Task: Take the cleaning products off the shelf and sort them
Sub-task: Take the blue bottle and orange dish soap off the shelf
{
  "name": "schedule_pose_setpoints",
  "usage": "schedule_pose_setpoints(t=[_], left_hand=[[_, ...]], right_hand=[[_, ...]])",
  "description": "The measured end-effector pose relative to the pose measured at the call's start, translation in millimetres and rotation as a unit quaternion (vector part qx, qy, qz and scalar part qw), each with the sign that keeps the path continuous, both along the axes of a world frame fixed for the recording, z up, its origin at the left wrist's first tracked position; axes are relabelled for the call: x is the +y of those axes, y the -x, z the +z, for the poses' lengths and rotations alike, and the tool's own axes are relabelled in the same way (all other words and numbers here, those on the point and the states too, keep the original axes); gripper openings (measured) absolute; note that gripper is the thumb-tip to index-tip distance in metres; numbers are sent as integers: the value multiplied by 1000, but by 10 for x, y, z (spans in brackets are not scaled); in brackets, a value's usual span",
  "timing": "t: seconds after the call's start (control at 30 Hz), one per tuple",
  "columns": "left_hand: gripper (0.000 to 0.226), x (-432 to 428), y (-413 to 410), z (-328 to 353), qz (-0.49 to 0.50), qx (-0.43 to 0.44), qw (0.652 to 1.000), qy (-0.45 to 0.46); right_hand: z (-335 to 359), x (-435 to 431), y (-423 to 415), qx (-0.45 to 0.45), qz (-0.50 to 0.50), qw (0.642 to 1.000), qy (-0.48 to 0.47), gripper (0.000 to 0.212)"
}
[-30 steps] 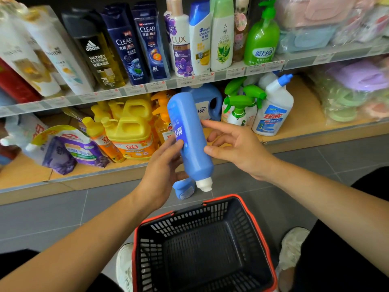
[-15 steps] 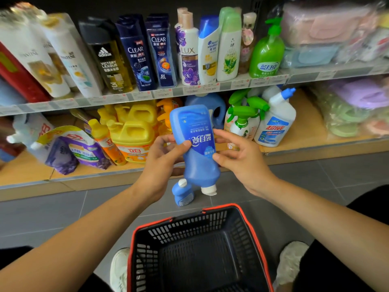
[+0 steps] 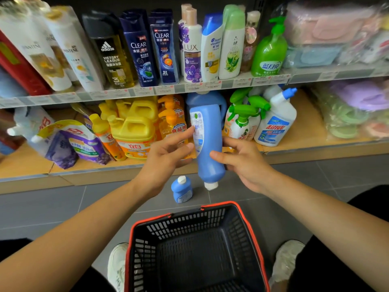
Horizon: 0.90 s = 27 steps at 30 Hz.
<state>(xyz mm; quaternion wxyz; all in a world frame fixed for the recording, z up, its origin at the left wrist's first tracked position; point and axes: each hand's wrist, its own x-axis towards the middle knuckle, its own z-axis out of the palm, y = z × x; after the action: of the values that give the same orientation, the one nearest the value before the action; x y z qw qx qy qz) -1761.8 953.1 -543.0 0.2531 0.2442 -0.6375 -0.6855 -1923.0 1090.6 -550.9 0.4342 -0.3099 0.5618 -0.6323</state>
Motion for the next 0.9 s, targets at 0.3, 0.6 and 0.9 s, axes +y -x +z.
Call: schedule_pose_setpoints(t=[0.3,0.6,0.9], left_hand=[[55,-25,46,13,-15,-6,1000,-12],[66,-6,23,18,36,31,998,46],[51,-37,40,-52,38,-8,999,-24]], right_hand=[[71,-45,56,-152,97,982,52,49],[100,-35,37,-66,88,994,4,51],[-43,-21,84,134,101,985,-27,103]])
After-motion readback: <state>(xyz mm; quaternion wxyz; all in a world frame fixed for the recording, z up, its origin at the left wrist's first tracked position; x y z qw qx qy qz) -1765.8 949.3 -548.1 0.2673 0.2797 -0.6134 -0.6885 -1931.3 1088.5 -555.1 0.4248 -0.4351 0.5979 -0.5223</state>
